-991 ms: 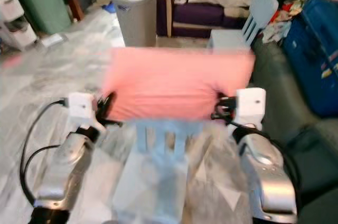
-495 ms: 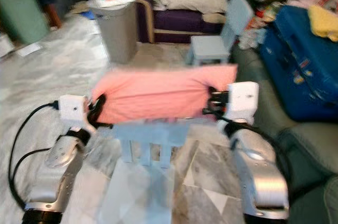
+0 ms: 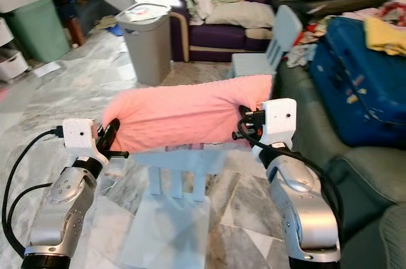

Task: Move the pillow to the sofa

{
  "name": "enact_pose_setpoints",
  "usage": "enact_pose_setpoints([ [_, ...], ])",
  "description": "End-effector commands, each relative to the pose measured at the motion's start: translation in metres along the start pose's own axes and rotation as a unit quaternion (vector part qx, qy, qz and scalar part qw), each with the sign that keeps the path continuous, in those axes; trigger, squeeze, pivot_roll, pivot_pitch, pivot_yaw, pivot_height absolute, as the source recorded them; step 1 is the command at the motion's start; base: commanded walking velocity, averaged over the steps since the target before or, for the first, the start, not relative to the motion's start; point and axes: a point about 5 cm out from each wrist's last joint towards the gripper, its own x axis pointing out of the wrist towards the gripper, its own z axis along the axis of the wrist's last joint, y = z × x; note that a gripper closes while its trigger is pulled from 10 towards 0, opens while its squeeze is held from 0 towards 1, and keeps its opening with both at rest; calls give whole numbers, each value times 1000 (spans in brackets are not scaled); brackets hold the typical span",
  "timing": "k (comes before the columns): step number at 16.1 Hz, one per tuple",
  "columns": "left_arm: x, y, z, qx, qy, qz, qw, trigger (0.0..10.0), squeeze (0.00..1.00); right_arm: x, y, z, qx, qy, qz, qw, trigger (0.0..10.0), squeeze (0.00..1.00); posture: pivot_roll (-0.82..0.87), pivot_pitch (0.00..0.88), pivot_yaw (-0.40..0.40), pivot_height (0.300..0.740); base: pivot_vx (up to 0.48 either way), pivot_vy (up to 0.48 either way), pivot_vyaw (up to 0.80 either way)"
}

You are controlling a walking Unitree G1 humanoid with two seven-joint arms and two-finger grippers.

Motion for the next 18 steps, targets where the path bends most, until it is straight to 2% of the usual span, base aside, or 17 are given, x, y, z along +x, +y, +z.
enact_pose_setpoints([
  [1,0,5,6,0,-10,8,1000,10000,0,0,-4,7,-1,-11,-6,1000,10000,0,-76,0,15,740,0,0,0],
  [10,-3,1,3,-16,2,3,1000,10000,0,-2,-4,5,-4,-1,-4,1000,10000,0,-80,0,7,740,0,0,0],
  [18,-5,1,1,-23,15,3,1000,10000,0,-4,-4,4,-2,5,-8,1000,10000,0,-85,0,12,740,-277,0,0],
])
